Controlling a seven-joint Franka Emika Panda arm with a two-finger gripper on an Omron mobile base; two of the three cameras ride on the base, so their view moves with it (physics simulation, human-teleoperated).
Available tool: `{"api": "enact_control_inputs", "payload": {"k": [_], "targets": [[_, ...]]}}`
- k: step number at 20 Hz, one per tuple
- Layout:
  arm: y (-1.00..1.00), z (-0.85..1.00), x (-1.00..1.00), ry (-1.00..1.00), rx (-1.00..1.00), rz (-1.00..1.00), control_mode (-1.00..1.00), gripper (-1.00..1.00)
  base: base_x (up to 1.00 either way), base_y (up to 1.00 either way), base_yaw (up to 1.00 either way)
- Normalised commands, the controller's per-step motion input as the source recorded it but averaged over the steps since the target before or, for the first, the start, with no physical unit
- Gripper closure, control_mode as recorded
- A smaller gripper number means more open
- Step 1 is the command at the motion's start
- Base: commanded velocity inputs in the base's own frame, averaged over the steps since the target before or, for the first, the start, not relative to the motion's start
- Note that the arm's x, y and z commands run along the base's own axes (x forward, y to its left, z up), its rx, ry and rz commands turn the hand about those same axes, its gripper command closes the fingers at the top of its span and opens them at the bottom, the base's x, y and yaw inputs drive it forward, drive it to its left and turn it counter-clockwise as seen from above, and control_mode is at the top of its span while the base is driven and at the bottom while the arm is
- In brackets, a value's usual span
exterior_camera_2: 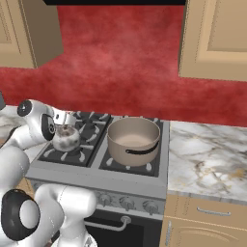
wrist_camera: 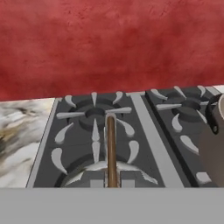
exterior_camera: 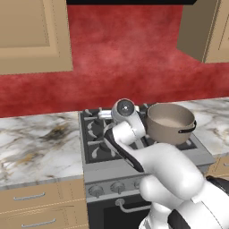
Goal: Pick the kettle from the counter and place it on a stove burner. Then turn the burner on.
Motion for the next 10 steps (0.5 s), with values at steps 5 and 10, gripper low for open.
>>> {"api": "enact_control_inputs", "payload": {"k": [5,10], "targets": [[0.0,-0.13,0.26,0.0,0.0,-0.03,-1.0,1.0,0.0,0.0,0.0],[0.0,-0.16,0.32,0.0,0.0,-0.02,-1.0,1.0,0.0,0.0,0.0]]}}
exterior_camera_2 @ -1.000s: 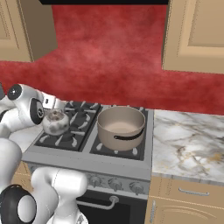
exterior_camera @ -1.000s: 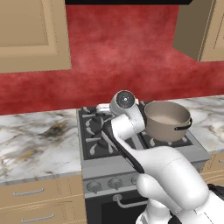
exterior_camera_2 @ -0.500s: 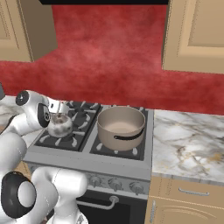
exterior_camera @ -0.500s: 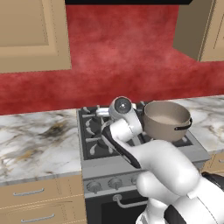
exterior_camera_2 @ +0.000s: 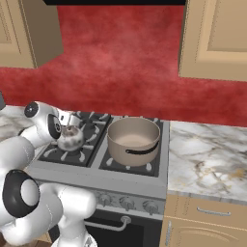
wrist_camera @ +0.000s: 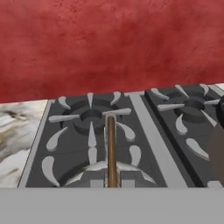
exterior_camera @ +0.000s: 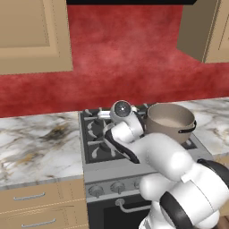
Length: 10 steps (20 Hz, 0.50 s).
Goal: Pick the kettle from the counter and place it on a stove burner. Then turn the burner on.
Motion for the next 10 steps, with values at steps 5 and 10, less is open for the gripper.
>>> {"api": "enact_control_inputs", "payload": {"k": [5,10], "targets": [[0.08,-0.2,0.35,0.0,0.03,-0.04,-1.0,1.0,0.0,0.0,0.0],[0.26,-0.21,0.21,0.0,0.13,-0.04,-1.0,1.0,0.0,0.0,0.0]]}}
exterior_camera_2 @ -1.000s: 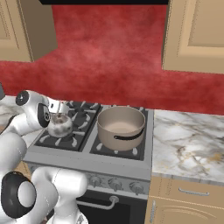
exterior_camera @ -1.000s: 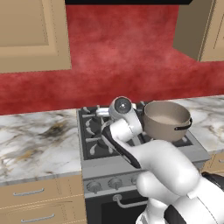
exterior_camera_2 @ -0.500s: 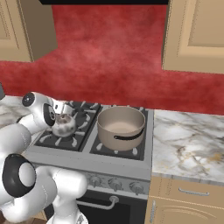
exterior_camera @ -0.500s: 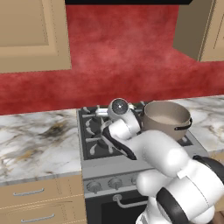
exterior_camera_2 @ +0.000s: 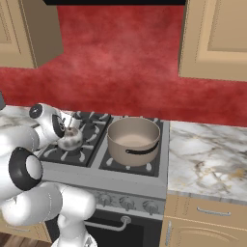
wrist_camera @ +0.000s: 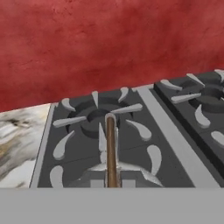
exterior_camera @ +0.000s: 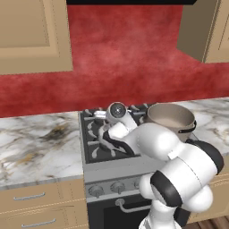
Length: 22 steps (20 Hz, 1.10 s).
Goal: Pick the kettle from the counter and place it on a stove burner. Then turn the burner on.
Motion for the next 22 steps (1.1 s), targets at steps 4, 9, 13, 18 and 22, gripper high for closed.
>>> {"api": "enact_control_inputs", "payload": {"k": [4,9,13,18,22], "targets": [[0.28,-0.17,0.2,0.0,0.07,-0.02,-1.0,1.0,0.0,0.0,0.0],[0.09,-0.08,0.1,0.0,0.0,-0.02,-1.0,1.0,0.0,0.0,0.0],[-0.02,-0.01,-0.02,0.0,0.0,0.0,-1.0,1.0,0.0,0.0,0.0],[-0.14,-0.01,-0.13,0.0,0.0,-0.01,-1.0,1.0,0.0,0.0,0.0],[0.0,0.0,0.0,0.0,0.0,0.0,-1.0,1.0,0.0,0.0,0.0]]}}
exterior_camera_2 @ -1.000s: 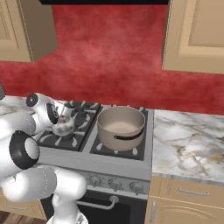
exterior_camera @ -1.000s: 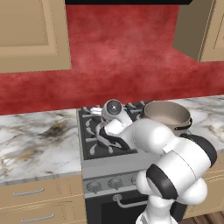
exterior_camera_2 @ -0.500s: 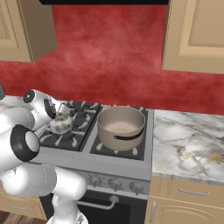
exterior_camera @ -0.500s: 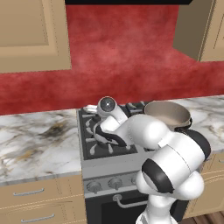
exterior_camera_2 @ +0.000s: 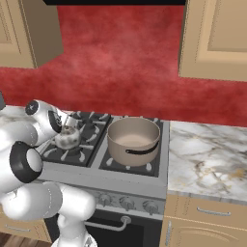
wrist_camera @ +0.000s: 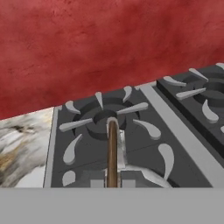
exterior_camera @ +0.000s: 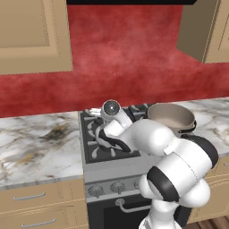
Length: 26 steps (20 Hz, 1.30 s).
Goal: Pick the kettle from the counter and place it on a stove burner. Then turn the burner on.
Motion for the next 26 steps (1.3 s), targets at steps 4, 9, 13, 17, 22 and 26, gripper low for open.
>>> {"api": "enact_control_inputs", "payload": {"k": [4,9,13,17,22,26], "targets": [[0.0,0.0,0.0,0.0,0.0,0.0,-1.0,-1.0,0.0,0.0,0.0],[0.0,0.01,0.0,0.0,0.0,0.0,-1.0,-1.0,0.0,0.0,0.0],[0.03,0.25,0.0,0.02,0.0,-0.03,-1.0,-1.0,0.0,0.0,0.0],[0.0,0.67,-0.02,0.01,0.0,-0.02,-1.0,-1.0,0.0,0.0,0.0],[-0.01,0.34,-0.74,0.0,0.01,0.0,-1.0,-1.0,0.0,0.0,0.0],[-0.1,-0.01,-1.0,0.0,0.02,0.0,-1.0,-1.0,0.0,0.0,0.0]]}}
